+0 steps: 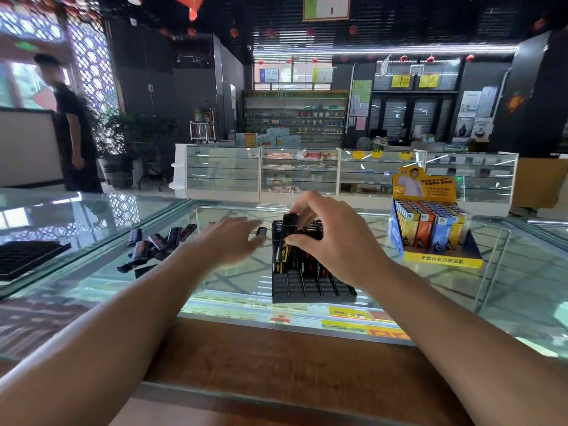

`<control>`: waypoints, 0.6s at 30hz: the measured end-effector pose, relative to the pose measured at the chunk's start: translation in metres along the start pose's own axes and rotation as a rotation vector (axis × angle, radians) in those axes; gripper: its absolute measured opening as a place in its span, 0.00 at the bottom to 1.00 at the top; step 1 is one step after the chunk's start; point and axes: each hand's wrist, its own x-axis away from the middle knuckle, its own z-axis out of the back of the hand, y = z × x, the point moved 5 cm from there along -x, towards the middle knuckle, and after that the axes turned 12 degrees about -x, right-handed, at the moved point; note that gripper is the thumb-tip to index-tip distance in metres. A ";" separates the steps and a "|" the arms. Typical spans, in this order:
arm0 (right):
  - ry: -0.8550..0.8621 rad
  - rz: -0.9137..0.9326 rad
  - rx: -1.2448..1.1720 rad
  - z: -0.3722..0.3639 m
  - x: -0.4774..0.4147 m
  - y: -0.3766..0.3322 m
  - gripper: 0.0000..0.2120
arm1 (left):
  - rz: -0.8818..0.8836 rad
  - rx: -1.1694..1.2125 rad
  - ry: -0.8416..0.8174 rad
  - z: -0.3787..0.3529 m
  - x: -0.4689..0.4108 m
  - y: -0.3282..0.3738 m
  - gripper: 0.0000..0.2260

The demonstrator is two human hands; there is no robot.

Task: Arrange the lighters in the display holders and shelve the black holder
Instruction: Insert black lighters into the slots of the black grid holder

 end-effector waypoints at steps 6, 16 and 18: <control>-0.063 0.033 0.182 -0.009 0.003 -0.004 0.16 | -0.072 -0.087 -0.113 -0.015 0.000 0.021 0.25; -0.018 0.050 0.187 -0.012 0.004 -0.007 0.15 | 0.103 -0.108 0.106 0.014 0.010 0.017 0.06; -0.028 0.055 0.220 -0.012 0.003 -0.007 0.15 | 0.148 -0.125 0.105 0.013 0.011 0.017 0.12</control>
